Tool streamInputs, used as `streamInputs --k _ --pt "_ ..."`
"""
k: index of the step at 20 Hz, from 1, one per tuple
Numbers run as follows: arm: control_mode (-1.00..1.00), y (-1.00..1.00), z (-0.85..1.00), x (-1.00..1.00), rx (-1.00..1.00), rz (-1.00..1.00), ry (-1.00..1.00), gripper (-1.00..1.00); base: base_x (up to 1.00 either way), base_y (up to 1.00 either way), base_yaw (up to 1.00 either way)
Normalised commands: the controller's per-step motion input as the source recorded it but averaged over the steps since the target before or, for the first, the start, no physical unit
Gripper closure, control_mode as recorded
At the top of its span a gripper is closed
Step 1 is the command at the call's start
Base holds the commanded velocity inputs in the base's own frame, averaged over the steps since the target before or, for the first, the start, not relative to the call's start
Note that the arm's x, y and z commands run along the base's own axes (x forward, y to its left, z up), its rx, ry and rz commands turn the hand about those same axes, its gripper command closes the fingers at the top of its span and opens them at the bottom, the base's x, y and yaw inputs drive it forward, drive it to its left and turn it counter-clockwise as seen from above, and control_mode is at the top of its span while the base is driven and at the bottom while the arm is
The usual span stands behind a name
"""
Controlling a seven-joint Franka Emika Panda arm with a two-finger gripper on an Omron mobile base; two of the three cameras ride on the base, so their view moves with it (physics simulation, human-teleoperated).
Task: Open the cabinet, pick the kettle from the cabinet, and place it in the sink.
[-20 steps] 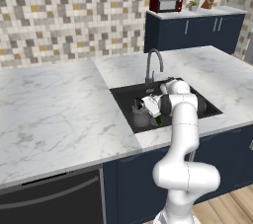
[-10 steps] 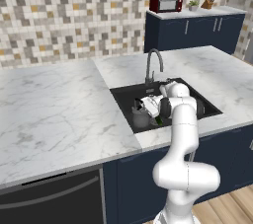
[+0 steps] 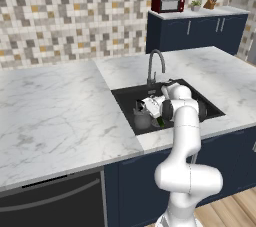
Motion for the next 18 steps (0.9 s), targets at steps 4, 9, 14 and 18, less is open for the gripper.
streamInputs --k 4,9,14,18 --pt "-1.0 0.0 -0.31 -0.1 0.0 0.01 0.0 1.0 0.0 0.0 0.0" --pt "-1.0 0.06 -0.1 0.06 0.0 0.04 -0.1 1.0 0.0 0.0 0.0" --pt "-1.0 0.01 -0.1 0.08 0.0 0.06 -0.08 1.0 0.0 0.0 0.0" --pt "-1.0 0.0 -0.13 0.01 0.0 0.06 -0.12 1.0 0.0 0.0 0.0"
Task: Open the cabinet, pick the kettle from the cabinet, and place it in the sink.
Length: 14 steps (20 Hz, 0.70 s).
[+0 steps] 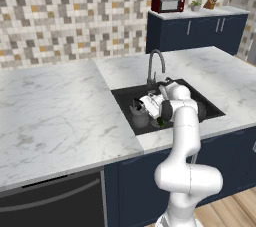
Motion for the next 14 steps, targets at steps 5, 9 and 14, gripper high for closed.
streamInputs --k 5,9,14 --pt "-1.0 -0.01 -0.09 0.03 0.01 0.06 -0.11 1.0 0.0 0.0 0.0" --pt "-1.0 -0.08 -0.13 0.0 0.0 0.04 -0.05 1.0 0.0 0.0 0.0" --pt "-1.0 -0.09 -0.14 0.01 0.0 0.03 0.0 1.0 0.0 0.0 0.0"
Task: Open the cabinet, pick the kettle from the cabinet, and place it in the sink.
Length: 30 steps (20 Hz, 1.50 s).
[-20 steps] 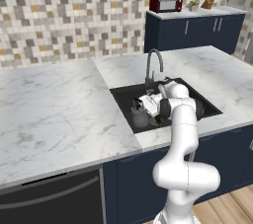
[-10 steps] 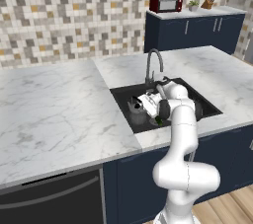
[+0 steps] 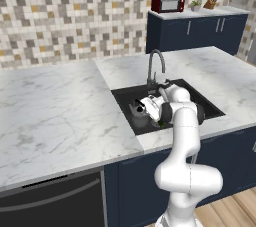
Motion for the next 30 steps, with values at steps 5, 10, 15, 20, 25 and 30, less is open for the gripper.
streamInputs --k 5,10,15,20,25,30 --pt "-1.0 -0.09 -0.13 0.06 0.04 0.02 0.0 1.0 0.0 0.0 0.0" --pt "-1.0 -0.03 -0.15 0.15 0.03 0.0 0.04 1.0 0.0 0.0 0.0" --pt "-1.0 0.0 -0.18 0.14 0.01 0.0 0.06 1.0 0.0 0.0 0.0" --pt "-1.0 -0.05 -0.25 0.03 0.0 0.0 0.11 1.0 0.0 0.0 0.0" --pt "-1.0 -0.05 -0.34 0.0 0.0 0.0 0.18 -1.0 0.0 0.0 0.0" --pt "-1.0 -0.05 -0.26 0.04 0.0 0.0 0.17 -1.0 0.0 0.0 0.0"
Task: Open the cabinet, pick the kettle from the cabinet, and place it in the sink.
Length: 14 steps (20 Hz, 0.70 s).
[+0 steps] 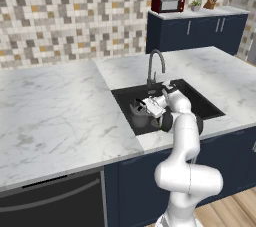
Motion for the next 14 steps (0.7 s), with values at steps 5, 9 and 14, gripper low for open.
streamInputs --k 5,9,14 --pt "-1.0 -0.16 -0.2 0.01 0.0 0.0 0.07 -1.0 0.0 0.0 0.0" --pt "-1.0 -0.24 -0.21 0.0 0.0 0.0 0.09 -1.0 0.0 0.0 0.0" --pt "-1.0 -0.17 -0.18 0.0 0.0 0.0 0.06 -1.0 0.0 0.0 0.0"
